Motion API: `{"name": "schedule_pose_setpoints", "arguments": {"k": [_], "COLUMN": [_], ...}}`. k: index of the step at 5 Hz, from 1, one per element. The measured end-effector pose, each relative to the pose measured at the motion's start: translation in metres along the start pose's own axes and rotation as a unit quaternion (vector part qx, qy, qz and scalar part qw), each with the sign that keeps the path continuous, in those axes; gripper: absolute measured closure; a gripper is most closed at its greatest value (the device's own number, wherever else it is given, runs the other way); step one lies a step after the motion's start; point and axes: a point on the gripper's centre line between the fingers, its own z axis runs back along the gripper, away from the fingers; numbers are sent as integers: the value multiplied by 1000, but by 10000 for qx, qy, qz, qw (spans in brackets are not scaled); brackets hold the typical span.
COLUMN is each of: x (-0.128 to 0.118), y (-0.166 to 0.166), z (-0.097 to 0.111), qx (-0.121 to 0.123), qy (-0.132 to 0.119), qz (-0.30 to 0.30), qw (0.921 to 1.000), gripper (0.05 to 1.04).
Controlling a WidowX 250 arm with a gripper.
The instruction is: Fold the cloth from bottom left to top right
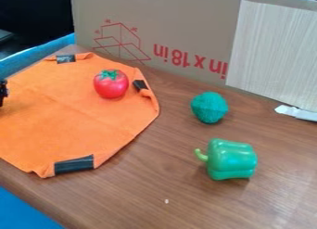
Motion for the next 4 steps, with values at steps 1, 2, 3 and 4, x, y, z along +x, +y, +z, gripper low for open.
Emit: {"name": "schedule_pose_setpoints", "arguments": {"k": [1, 2, 3, 4], "x": [0, 2, 2, -1], "y": [7, 11, 9, 6], "z": [1, 1, 0, -1], "qx": [-91, -16, -14, -99], "qy": [62, -21, -11, 18], "qz": [45, -7, -89, -141], "qw": [9999, 10000, 10000, 9999], "gripper": [84, 110, 385, 693]}}
